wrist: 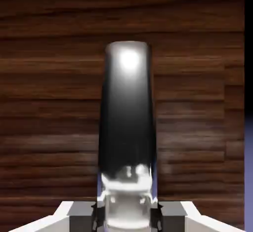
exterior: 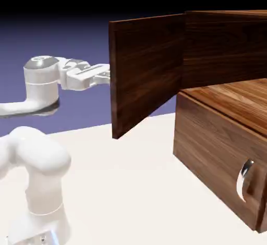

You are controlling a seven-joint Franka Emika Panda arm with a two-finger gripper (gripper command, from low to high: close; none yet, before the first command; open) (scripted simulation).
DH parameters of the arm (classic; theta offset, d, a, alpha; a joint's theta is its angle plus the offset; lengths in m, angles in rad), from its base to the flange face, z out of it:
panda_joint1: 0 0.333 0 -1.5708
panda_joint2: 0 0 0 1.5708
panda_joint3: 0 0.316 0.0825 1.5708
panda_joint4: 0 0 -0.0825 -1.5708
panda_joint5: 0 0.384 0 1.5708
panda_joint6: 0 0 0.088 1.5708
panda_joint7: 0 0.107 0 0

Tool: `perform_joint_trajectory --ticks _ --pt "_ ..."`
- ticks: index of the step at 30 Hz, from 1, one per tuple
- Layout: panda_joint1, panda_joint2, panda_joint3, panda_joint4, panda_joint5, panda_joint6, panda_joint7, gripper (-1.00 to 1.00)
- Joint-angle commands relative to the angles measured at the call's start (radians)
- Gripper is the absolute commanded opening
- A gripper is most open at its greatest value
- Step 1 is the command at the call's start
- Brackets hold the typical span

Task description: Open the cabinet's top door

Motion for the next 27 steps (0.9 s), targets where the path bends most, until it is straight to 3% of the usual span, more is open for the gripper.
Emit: perform_joint_trajectory --ticks 1,15,27 --pt "-0.008 0.021 0.036 0.020 0.033 -0.028 0.007 -1.00" --pt "-0.353 0.313 0.529 0.467 0.384 -0.429 0.089 -1.00" --pt "-0.787 0.359 0.855 0.886 0.518 -0.694 0.064 -1.00"
